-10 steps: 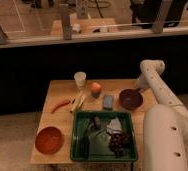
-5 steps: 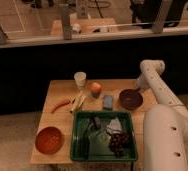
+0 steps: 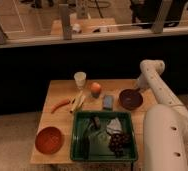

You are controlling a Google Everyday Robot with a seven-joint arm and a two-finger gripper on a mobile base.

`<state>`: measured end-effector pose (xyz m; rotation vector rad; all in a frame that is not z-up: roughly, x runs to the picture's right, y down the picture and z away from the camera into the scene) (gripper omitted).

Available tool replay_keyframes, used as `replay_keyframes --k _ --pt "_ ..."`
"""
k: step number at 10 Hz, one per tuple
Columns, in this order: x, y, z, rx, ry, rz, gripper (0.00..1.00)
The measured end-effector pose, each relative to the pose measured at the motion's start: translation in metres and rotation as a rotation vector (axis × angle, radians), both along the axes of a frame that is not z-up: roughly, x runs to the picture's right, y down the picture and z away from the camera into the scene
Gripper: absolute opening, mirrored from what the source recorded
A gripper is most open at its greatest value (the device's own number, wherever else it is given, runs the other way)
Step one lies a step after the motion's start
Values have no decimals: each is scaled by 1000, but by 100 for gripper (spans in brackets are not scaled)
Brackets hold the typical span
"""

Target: Place eraser in paper cup

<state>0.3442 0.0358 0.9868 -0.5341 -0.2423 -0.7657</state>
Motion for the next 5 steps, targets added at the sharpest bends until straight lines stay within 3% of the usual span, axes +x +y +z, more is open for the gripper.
replay_keyframes --k 2,5 --pt "0 0 0 0 0 0 6" --pt "0 0 0 0 0 0 34"
